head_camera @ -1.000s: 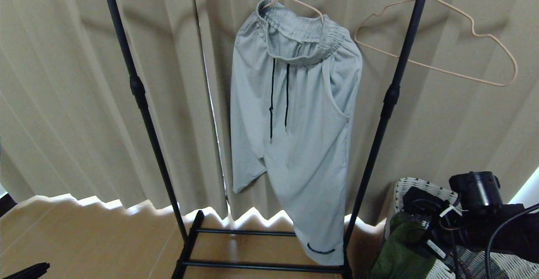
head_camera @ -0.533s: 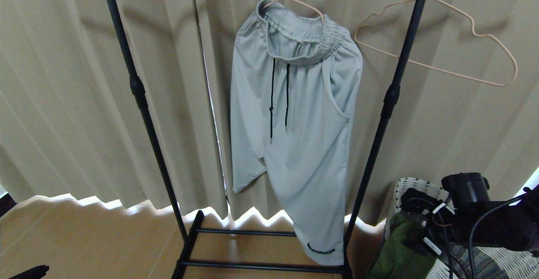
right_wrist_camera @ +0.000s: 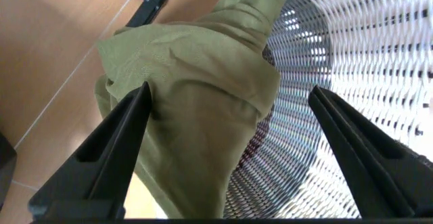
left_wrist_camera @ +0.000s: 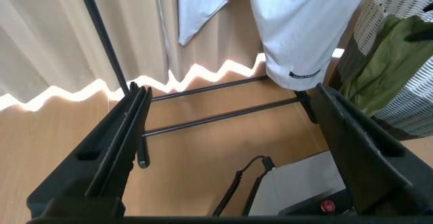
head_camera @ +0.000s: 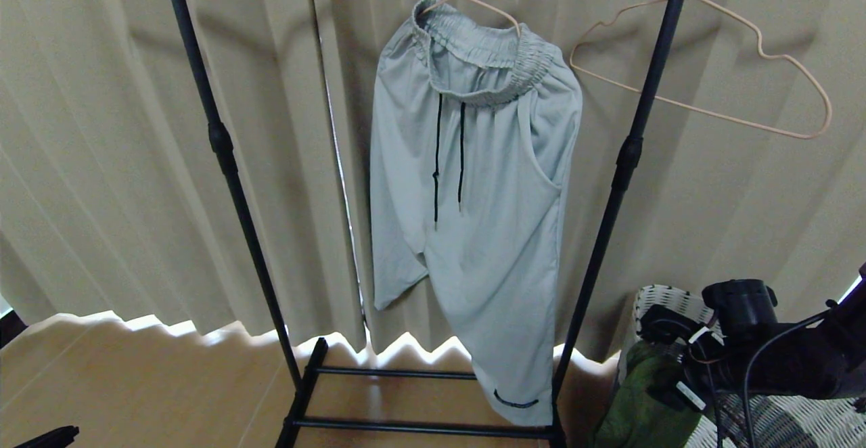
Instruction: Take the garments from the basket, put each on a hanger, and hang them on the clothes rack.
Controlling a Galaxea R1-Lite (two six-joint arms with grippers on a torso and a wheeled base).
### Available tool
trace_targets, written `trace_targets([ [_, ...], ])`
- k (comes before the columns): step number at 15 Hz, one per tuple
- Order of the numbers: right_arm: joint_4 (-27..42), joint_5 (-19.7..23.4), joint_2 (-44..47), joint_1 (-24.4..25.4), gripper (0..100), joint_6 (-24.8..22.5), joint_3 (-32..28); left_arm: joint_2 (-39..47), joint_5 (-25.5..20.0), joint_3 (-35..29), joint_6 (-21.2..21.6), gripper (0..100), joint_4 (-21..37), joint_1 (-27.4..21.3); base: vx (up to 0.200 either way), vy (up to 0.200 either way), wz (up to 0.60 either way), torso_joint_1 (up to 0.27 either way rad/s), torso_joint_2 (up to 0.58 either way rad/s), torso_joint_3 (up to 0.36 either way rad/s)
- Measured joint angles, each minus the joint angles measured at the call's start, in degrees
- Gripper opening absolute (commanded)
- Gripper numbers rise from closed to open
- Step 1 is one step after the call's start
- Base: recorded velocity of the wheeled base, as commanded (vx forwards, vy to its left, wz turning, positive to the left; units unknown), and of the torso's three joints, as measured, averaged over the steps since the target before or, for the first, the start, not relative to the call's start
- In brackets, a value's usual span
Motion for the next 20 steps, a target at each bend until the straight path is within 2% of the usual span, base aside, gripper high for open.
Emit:
trace_targets([
  [9, -0.33, 1.18, -0.37, 0.09, 0, 0.33, 0.20, -0.09, 0.00, 0.09, 0.00, 100, 0.00, 0.02, 0.000, 0.000, 0.00, 0.000, 0.00, 0.000],
  [13, -2.35, 6.45, -3.91, -0.22, 0, 2.18, 1.90, -0.05, 0.02, -0.17, 0.09, 100, 0.02, 0.02, 0.000, 0.000, 0.00, 0.000, 0.00, 0.000],
  [18, -2.51, 16.53, -13.04, -0.35, 0, 11.72, 2.26, 0.57, -0.33, -1.16, 0.30, 100, -1.26, -0.06, 0.000, 0.000, 0.00, 0.000, 0.00, 0.000],
  [20, -2.54, 20.80, -17.12, -0.21, 0, 14.69, 2.15, 1.66, -3.96, -1.96, 0.30, 100, -2.62, -0.17, 0.000, 0.000, 0.00, 0.000, 0.00, 0.000],
])
